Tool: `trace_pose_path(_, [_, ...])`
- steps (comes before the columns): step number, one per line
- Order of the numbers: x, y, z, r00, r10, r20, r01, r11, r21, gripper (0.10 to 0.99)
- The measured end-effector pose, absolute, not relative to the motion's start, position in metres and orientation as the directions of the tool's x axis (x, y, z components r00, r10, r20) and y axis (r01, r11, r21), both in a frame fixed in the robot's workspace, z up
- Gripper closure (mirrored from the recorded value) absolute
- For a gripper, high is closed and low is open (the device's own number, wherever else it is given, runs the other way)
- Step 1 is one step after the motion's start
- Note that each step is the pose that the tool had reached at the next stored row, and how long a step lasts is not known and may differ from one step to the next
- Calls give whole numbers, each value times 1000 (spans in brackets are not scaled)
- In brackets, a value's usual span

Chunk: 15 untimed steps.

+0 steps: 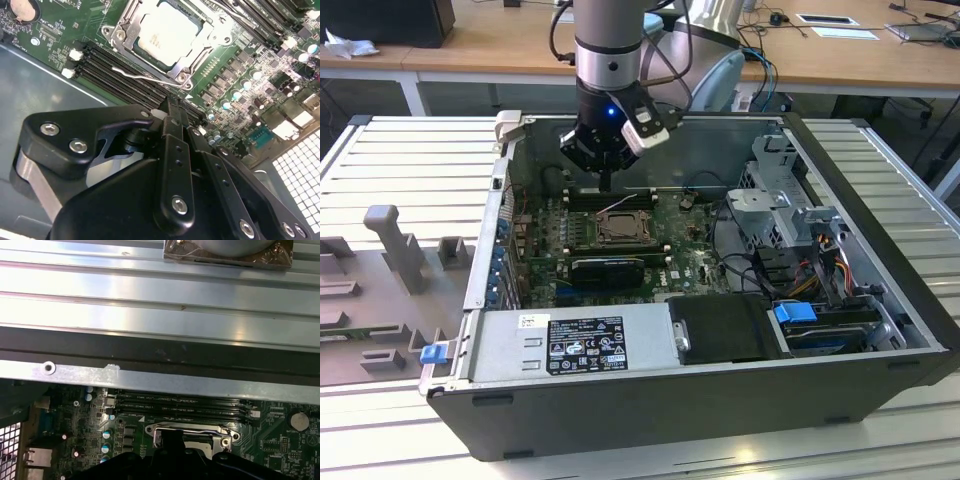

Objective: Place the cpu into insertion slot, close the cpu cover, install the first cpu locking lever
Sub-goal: 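Close the cpu cover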

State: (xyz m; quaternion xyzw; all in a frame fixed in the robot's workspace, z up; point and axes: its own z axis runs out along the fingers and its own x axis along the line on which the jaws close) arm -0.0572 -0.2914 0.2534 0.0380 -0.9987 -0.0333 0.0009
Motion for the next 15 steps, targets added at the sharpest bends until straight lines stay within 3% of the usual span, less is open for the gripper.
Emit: trace_pose_path(15, [-49, -291, 253, -997, -76, -1, -76, 995, 67, 980])
